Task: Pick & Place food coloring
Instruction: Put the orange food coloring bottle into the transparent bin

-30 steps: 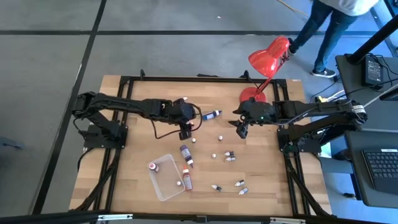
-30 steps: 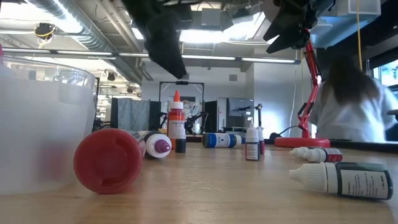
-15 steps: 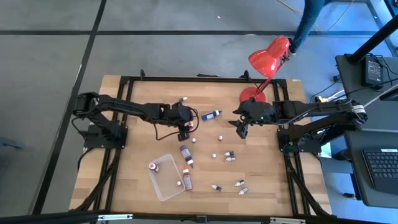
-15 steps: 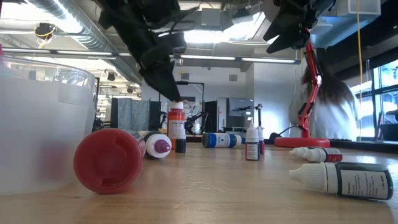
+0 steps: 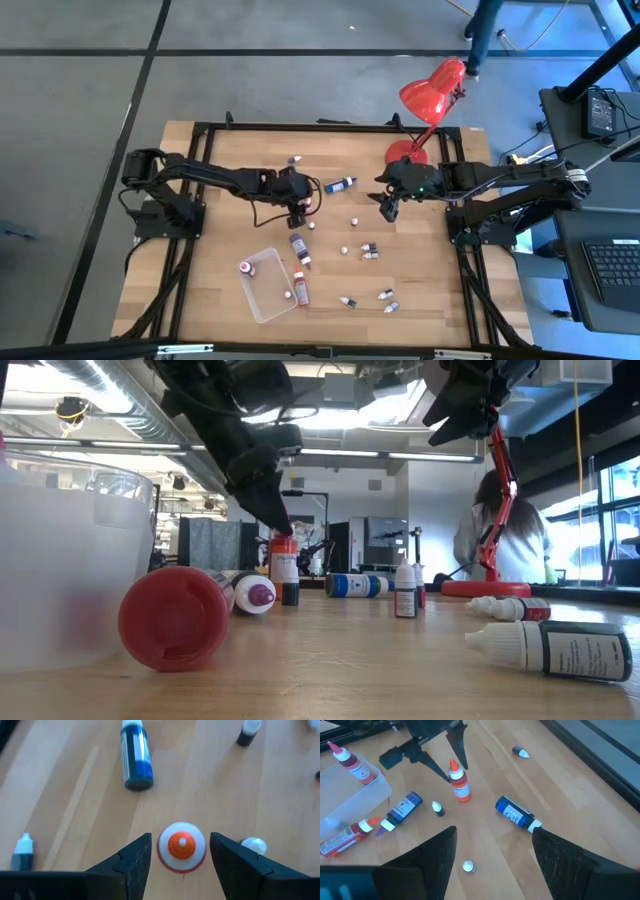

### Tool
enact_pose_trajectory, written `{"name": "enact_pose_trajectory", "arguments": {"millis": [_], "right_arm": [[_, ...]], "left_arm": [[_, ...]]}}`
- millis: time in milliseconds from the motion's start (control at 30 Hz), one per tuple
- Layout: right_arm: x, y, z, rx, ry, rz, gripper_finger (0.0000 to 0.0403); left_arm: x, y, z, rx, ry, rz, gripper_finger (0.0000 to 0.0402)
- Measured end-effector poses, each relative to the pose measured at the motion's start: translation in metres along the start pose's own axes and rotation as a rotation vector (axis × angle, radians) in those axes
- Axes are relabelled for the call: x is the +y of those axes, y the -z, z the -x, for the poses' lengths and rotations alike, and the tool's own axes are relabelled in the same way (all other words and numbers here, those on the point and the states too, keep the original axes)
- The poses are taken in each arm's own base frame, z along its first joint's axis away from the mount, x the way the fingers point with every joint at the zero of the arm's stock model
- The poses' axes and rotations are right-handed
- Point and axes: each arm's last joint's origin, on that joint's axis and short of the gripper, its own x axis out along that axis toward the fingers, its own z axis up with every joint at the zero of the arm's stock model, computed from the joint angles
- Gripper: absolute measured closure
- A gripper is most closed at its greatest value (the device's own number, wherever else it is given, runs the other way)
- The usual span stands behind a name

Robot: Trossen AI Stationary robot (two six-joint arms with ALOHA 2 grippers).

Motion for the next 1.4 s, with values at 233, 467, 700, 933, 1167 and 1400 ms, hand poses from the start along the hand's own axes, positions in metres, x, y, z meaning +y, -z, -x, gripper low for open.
{"name": "enact_pose_trajectory", "arguments": {"millis": [233,467,700,933,1167,1400], "right_arm": [[0.000,0.000,0.000,0.000,0.001,0.000,0.0141],[0.000,0.000,0.000,0.003,0.003,0.001,0.0141],[0.000,0.001,0.000,0.005,0.004,0.004,0.0141],[0.000,0.001,0.000,0.008,0.006,0.027,0.0141],[0.000,0.000,0.000,0.005,0.004,0.056,0.0141],[0.000,0.000,0.000,0.003,0.004,0.084,0.0141]], "left_arm": [[-0.002,0.000,-0.005,-0.010,0.000,0.000,0.0238],[-0.001,-0.001,-0.002,-0.012,-0.003,-0.008,0.0283],[0.000,-0.001,0.002,-0.013,-0.007,0.028,0.0283],[-0.011,-0.027,0.048,-0.040,0.074,0.109,0.0283],[-0.046,-0.028,0.104,-0.133,0.072,0.223,0.0280],[-0.094,0.010,0.129,-0.042,0.035,0.309,0.0283]]}}
